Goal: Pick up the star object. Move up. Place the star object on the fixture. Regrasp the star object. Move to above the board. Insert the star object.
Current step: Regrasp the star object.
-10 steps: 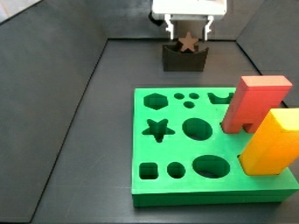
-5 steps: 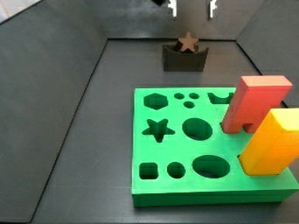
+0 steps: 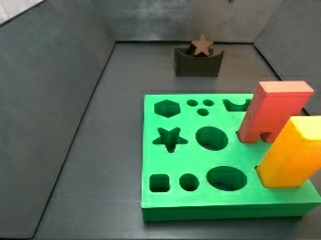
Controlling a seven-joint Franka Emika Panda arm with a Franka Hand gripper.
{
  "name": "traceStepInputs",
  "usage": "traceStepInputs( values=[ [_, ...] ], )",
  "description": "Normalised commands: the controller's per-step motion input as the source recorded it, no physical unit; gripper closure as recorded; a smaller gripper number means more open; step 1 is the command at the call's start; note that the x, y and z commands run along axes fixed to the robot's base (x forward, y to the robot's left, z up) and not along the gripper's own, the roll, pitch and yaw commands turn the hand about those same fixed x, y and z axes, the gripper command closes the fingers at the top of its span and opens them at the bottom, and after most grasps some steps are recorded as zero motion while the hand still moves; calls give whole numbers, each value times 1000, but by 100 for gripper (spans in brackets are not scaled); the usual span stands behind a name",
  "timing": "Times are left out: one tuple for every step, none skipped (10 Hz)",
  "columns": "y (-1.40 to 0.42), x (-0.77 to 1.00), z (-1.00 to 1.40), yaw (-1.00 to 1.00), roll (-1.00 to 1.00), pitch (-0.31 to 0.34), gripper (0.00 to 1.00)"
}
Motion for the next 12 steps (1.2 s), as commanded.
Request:
traceStepInputs(
  values=[
    [-430, -102, 139, 19, 1000, 45, 0],
    [-205, -60, 53, 18, 1000, 42, 0],
    [-62, -32, 35, 18, 1000, 44, 0],
    [-37, -12, 10, 18, 1000, 45, 0],
    [-38, -8, 4, 18, 1000, 42, 0],
    [-35, -18, 7, 18, 1000, 38, 0],
    [-26, -21, 1, 18, 1000, 33, 0],
    [-25, -23, 1, 20, 1000, 28, 0],
    [-22, -20, 3, 20, 1000, 23, 0],
    [-19, -13, 2, 22, 1000, 17, 0],
    [-21, -13, 2, 23, 1000, 16, 0],
    [-19, -12, 5, 25, 1000, 18, 0]
  ],
)
